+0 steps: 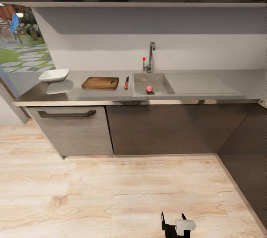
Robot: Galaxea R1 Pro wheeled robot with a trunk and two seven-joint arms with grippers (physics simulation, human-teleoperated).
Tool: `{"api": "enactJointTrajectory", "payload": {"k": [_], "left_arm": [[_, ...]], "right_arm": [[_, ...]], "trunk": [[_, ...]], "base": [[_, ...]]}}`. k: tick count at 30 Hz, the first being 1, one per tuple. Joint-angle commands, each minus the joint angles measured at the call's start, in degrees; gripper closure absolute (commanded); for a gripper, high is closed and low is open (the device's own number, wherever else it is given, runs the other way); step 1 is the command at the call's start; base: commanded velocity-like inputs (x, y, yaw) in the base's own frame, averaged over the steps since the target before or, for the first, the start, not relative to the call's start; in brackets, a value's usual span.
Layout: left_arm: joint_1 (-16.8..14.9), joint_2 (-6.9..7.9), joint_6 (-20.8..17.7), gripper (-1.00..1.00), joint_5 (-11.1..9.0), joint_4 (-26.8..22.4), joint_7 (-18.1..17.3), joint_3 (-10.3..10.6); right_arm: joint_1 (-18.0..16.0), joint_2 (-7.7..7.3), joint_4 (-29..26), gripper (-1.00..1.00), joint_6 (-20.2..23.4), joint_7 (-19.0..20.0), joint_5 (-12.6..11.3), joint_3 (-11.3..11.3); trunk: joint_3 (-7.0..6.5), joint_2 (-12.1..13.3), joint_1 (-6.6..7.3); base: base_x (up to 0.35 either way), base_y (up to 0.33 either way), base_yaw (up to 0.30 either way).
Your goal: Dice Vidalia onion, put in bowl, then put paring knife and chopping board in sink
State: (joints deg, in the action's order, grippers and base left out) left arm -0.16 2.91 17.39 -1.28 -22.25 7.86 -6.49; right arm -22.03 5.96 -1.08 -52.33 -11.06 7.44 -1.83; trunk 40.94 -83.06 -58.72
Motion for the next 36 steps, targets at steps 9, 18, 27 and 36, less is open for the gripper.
{"api": "enactJointTrajectory", "payload": {"k": [9,18,27,36], "left_arm": [[-0.02,-0.01,0.19,-1.00,-0.13,0.01,0.05,-0.10],[-0.02,-0.01,0.19,-1.00,-0.13,0.01,0.05,-0.10],[-0.02,-0.01,0.20,-1.00,-0.13,0.01,0.05,-0.16],[-0.02,-0.01,0.27,-1.00,-0.13,0.01,0.05,-0.10]], "right_arm": [[-0.03,0.01,0.03,-1.00,-0.06,-0.46,0.60,-0.19],[-0.03,0.01,0.03,-1.00,-0.06,-0.46,0.56,-0.19],[-0.03,0.04,0.03,-1.00,-0.01,-0.46,0.59,-0.19],[-0.03,0.02,0.03,-1.00,0.38,-0.46,0.58,-0.19]], "trunk": [[-0.76,-0.02,-0.01],[-1.55,-0.02,-0.01],[-2.12,-0.02,-0.01],[-2.14,-0.02,-0.01]], "base": [[0.163,-0.309,0.000],[0.184,-0.291,0.024],[0.249,-0.155,0.048],[0.018,-0.008,0.001]]}}
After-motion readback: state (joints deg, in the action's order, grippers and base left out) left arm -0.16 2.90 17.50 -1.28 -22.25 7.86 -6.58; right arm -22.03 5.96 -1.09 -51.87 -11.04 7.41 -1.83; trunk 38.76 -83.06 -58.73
